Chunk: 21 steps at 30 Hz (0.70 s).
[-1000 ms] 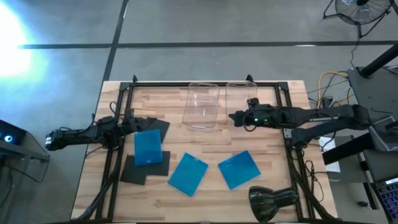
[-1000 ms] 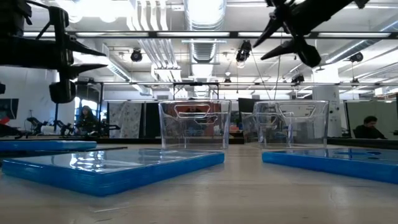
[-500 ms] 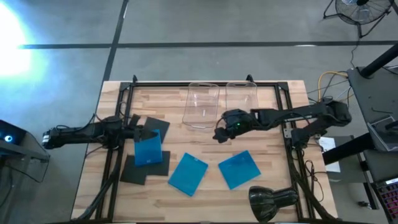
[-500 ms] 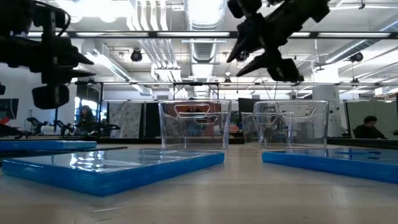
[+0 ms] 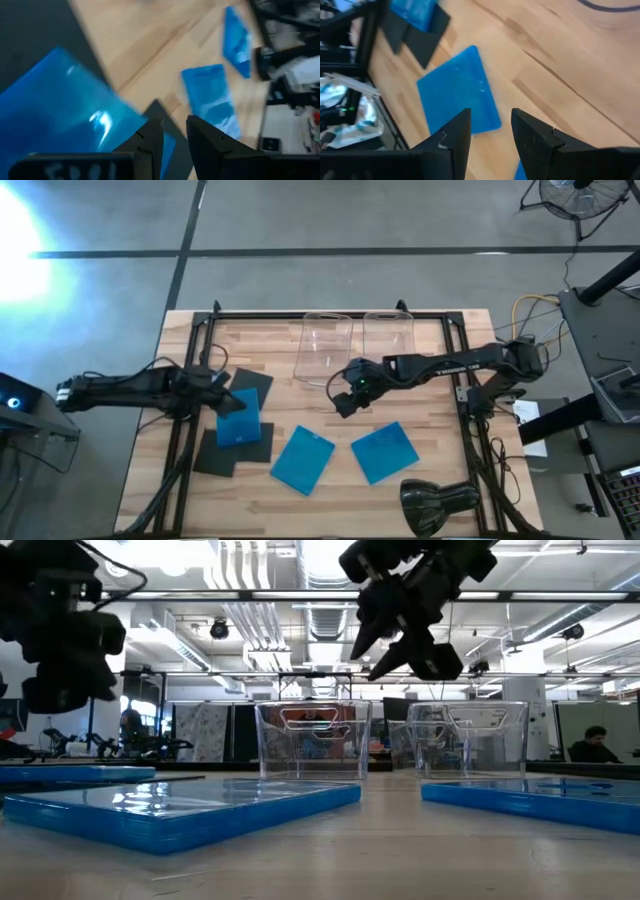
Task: Pick & place jewel cases by type
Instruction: Put the middle blue CD case into the right transparent bin
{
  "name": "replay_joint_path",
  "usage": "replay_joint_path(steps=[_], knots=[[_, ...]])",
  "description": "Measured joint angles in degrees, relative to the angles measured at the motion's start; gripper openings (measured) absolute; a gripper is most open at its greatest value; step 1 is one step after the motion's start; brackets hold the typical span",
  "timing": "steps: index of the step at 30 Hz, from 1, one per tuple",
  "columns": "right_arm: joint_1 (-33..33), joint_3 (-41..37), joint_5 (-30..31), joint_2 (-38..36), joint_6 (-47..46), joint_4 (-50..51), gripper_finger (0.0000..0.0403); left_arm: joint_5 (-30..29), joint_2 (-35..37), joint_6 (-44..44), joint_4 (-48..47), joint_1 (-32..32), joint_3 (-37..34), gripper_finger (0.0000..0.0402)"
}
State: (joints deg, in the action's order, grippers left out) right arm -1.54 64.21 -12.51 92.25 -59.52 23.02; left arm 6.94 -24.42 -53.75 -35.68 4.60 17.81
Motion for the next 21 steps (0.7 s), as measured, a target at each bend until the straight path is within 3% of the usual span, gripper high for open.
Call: replay_joint_path(steps=[13, 21], knots=[[2.9, -0.9, -0.3, 0.7, 0.1, 8.3, 0.0132, -2.5, -16.7, 1.8, 1.9, -1.2, 0.8, 0.0066], [5.7, -3.8, -7.4, 2.3, -7.1, 7.2, 0.0132, -2.5, -28.0, 15.4, 7.9, -2.7, 7.6, 0.0066]])
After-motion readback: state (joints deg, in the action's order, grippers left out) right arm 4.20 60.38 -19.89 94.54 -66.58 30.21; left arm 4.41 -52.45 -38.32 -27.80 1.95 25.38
